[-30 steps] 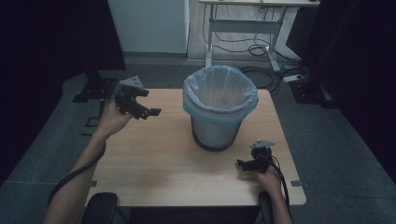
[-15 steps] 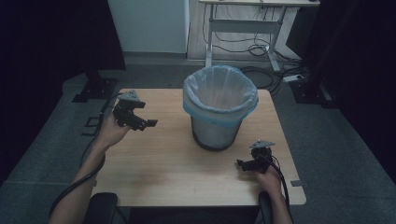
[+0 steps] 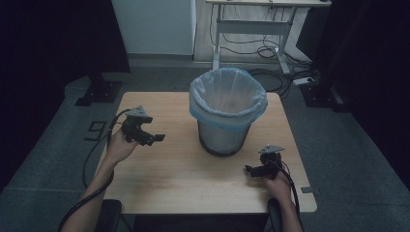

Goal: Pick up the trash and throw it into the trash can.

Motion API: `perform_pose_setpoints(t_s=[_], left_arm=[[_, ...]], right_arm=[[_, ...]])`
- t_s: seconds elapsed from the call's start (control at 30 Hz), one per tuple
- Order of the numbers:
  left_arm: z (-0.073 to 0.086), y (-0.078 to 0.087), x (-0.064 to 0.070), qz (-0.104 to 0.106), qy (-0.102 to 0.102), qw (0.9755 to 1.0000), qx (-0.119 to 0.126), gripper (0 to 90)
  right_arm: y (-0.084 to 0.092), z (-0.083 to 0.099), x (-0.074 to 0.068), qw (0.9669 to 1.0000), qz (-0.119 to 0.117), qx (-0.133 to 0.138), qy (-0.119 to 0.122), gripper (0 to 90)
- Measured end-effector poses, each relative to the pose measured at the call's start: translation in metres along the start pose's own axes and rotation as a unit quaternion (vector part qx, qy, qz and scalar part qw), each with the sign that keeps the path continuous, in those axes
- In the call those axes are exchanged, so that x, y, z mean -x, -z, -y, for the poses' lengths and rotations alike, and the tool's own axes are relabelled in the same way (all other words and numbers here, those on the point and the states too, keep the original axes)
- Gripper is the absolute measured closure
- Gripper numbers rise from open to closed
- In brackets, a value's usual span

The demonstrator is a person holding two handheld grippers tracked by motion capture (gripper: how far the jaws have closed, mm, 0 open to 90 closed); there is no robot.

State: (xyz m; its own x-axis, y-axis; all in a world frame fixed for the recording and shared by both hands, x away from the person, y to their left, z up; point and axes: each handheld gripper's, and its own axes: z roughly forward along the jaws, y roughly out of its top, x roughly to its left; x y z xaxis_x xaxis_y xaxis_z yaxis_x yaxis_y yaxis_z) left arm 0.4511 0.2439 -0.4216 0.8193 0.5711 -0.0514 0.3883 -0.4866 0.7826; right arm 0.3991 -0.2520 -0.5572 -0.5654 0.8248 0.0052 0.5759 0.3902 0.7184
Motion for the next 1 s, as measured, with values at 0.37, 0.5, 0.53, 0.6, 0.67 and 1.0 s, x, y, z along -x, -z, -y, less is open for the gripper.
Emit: perform_pose_setpoints(t_s=[0.37,0.5,0.53,0.6,0.67,1.0], left_arm=[[0.03,-0.02,0.001,-0.009,0.009,0.9999,-0.006,0.0],[0.043,-0.026,0.001,-0.012,0.018,0.9998,-0.004,0.0],[0.046,-0.028,0.001,-0.013,0.019,0.9997,-0.005,0.0],[0.052,-0.031,0.0,-0.016,0.023,0.9996,-0.006,0.0],[0.058,-0.034,0.0,-0.019,0.027,0.9994,-0.009,0.0],[0.088,-0.053,0.011,-0.034,0.023,0.9984,-0.04,0.0]], right_arm=[[0.0,0.0,0.0,1.0,0.0,0.001,-0.001,0.0],[0.0,0.0,0.0,1.0,0.0,0.001,-0.001,0.0],[0.0,0.0,0.0,1.0,0.0,0.001,0.0,0.0],[0.0,0.0,0.0,1.0,0.0,0.001,0.0,0.0],[0.0,0.0,0.0,1.0,0.0,0.002,0.001,0.0],[0.0,0.0,0.0,1.0,0.0,0.001,0.0,0.0]])
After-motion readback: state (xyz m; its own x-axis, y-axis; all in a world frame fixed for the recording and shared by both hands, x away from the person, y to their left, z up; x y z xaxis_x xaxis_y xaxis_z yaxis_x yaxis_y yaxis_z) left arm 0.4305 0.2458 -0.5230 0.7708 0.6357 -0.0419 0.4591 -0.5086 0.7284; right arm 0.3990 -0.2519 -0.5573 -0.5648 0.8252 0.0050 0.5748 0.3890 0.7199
